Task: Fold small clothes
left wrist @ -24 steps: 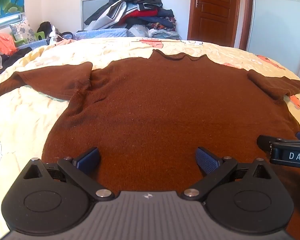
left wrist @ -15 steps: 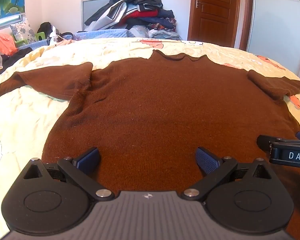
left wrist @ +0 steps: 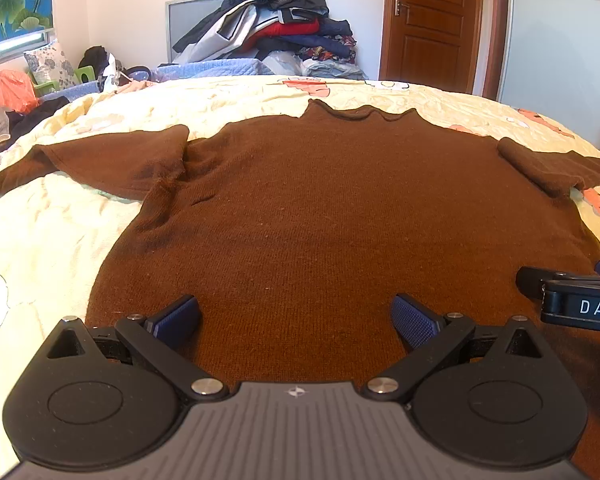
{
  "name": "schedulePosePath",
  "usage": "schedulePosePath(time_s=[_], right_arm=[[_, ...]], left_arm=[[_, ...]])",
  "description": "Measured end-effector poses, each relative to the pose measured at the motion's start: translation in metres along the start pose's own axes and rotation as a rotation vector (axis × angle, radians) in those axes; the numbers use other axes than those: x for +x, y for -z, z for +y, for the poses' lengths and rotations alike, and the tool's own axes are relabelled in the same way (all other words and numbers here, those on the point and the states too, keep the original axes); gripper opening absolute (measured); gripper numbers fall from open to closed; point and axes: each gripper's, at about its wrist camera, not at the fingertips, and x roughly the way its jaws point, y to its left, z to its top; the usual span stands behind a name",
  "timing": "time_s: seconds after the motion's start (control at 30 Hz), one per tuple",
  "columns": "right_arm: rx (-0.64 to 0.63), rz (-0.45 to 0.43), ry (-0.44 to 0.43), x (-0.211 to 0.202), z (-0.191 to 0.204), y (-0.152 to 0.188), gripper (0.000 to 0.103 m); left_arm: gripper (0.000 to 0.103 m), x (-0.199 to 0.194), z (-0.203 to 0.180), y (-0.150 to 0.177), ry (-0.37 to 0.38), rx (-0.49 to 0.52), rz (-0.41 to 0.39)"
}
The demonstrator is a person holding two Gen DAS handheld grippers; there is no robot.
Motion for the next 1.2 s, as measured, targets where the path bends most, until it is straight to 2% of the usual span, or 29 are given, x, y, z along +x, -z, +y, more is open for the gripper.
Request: schedulePosePath(time_s=[1.2], right_arm=[[0.003,0.002,0.007,-0.0018,0.0064,-0.0019,0.103]], left_arm=[[0.103,0.0001,0.0002,0.0000,0.001,0.000,0.000]])
